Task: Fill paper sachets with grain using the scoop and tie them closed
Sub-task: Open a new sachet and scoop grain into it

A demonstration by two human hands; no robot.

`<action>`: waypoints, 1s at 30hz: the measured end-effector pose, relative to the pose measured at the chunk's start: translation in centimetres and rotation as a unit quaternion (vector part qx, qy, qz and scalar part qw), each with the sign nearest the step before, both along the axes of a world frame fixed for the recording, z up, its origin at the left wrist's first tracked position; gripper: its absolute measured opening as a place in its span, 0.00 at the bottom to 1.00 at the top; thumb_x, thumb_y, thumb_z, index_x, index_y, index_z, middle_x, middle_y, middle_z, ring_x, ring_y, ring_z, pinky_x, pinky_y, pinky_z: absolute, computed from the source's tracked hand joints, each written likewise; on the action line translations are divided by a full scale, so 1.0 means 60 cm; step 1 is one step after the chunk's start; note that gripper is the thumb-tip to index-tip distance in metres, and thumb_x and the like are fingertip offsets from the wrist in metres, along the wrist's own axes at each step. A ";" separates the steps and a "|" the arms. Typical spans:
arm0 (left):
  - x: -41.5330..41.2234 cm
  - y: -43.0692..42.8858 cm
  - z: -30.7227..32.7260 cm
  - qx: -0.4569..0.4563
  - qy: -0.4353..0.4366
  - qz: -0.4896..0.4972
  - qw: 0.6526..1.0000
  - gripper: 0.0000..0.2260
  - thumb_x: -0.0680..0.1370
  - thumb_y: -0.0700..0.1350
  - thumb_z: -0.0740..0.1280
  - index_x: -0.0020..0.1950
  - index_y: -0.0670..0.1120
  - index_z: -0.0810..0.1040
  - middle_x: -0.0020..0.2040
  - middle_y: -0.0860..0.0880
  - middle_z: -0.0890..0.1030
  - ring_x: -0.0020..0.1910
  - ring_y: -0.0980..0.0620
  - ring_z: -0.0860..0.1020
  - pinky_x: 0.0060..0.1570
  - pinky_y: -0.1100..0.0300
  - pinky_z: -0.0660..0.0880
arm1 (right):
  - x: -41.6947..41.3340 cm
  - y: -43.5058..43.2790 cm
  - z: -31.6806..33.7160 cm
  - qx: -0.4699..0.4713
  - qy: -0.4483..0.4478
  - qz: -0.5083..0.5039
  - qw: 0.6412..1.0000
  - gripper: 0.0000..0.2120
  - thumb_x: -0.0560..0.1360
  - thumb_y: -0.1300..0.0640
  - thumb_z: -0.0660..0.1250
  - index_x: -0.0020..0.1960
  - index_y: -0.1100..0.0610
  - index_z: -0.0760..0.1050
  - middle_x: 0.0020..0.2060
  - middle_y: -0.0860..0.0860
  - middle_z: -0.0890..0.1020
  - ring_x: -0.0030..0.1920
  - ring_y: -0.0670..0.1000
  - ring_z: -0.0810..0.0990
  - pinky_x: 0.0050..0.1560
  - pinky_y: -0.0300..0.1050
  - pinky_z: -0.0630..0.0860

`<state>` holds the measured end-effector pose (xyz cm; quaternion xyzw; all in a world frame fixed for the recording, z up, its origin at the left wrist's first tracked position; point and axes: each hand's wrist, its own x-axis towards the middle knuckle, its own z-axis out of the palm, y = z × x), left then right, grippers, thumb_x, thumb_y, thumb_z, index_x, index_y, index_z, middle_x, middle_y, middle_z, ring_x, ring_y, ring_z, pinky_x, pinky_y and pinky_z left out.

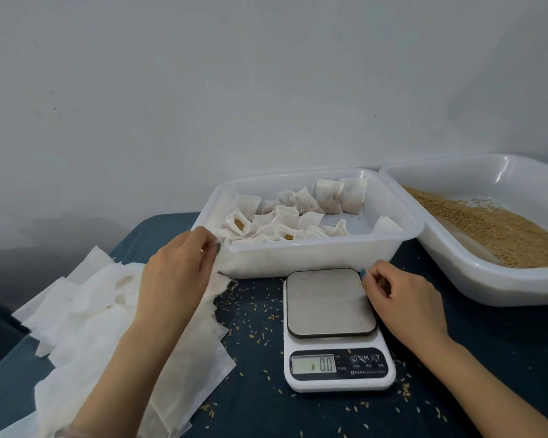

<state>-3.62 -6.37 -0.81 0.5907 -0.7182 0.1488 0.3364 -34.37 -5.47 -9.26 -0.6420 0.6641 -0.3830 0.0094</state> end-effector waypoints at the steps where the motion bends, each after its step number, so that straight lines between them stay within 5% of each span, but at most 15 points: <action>1: -0.003 -0.005 -0.002 -0.003 0.058 0.004 0.998 0.04 0.81 0.43 0.66 0.46 0.46 0.75 0.38 0.54 0.78 0.36 0.50 0.75 0.37 0.57 0.69 | 0.000 0.000 0.001 0.000 -0.001 0.000 1.000 0.10 0.77 0.49 0.64 0.37 0.47 0.72 0.27 0.42 0.75 0.29 0.43 0.74 0.27 0.40 0.63; 4: -0.007 -0.020 -0.006 0.037 0.244 0.016 0.969 0.04 0.82 0.43 0.63 0.48 0.46 0.73 0.40 0.58 0.76 0.39 0.61 0.75 0.38 0.72 0.66 | 0.000 0.001 0.002 -0.001 -0.004 0.001 1.000 0.11 0.77 0.49 0.65 0.36 0.47 0.72 0.26 0.43 0.75 0.29 0.44 0.74 0.27 0.40 0.63; 6: -0.019 -0.023 -0.012 0.077 0.360 0.020 0.929 0.04 0.82 0.44 0.62 0.48 0.46 0.73 0.42 0.55 0.76 0.39 0.61 0.75 0.36 0.72 0.68 | 0.000 0.001 0.003 -0.005 -0.004 0.002 1.000 0.11 0.77 0.50 0.65 0.36 0.48 0.72 0.26 0.43 0.75 0.29 0.44 0.74 0.27 0.40 0.63; 11: -0.101 -0.016 -0.028 0.187 0.633 -0.040 0.750 0.04 0.81 0.39 0.64 0.55 0.45 0.73 0.47 0.43 0.80 0.38 0.51 0.76 0.37 0.62 0.75 | 0.006 0.005 0.016 -0.023 -0.045 0.073 0.996 0.11 0.76 0.46 0.66 0.36 0.46 0.73 0.27 0.43 0.76 0.29 0.46 0.74 0.28 0.41 0.66; 14: -0.155 -0.006 -0.039 0.218 0.673 -0.100 0.699 0.11 0.80 0.32 0.59 0.50 0.47 0.73 0.39 0.46 0.77 0.31 0.54 0.74 0.28 0.67 0.70 | 0.016 0.012 0.030 -0.018 -0.128 0.194 0.972 0.12 0.75 0.40 0.65 0.37 0.45 0.78 0.28 0.42 0.78 0.28 0.48 0.74 0.29 0.44 0.69; 17: -0.196 -0.003 -0.054 0.228 0.663 -0.124 0.702 0.17 0.80 0.28 0.56 0.42 0.47 0.76 0.40 0.47 0.76 0.40 0.50 0.72 0.40 0.62 0.69 | 0.026 0.021 0.038 -0.002 -0.204 0.268 0.942 0.15 0.71 0.34 0.66 0.42 0.45 0.82 0.31 0.46 0.82 0.30 0.54 0.77 0.34 0.52 0.76; 21: -0.212 0.008 -0.070 0.194 0.609 -0.116 0.760 0.19 0.79 0.31 0.59 0.47 0.54 0.80 0.46 0.55 0.81 0.40 0.58 0.75 0.43 0.67 0.72 | 0.029 0.022 0.046 0.026 -0.279 0.306 0.910 0.20 0.67 0.28 0.67 0.44 0.42 0.83 0.35 0.49 0.84 0.29 0.54 0.76 0.32 0.48 0.73; 23: -0.209 0.016 -0.076 0.177 0.595 -0.138 0.772 0.17 0.79 0.33 0.63 0.49 0.56 0.81 0.45 0.59 0.82 0.37 0.62 0.75 0.41 0.69 0.75 | 0.030 0.022 0.049 0.040 -0.298 0.310 0.902 0.17 0.71 0.32 0.66 0.40 0.44 0.83 0.36 0.49 0.85 0.27 0.47 0.73 0.30 0.41 0.72; 27: -0.205 0.024 -0.082 0.170 0.578 -0.169 0.780 0.13 0.76 0.36 0.70 0.52 0.55 0.80 0.44 0.54 0.82 0.33 0.57 0.73 0.42 0.53 0.78 | 0.028 0.018 0.048 0.056 -0.302 0.287 0.907 0.08 0.75 0.49 0.68 0.43 0.50 0.84 0.37 0.50 0.86 0.27 0.46 0.76 0.31 0.37 0.74; 30: -0.200 0.026 -0.084 0.176 0.545 -0.188 0.798 0.12 0.75 0.41 0.74 0.50 0.58 0.82 0.47 0.55 0.83 0.34 0.59 0.72 0.40 0.64 0.74 | 0.025 0.015 0.045 0.064 -0.316 0.260 0.910 0.07 0.76 0.54 0.70 0.40 0.50 0.83 0.29 0.52 0.82 0.26 0.46 0.75 0.32 0.35 0.73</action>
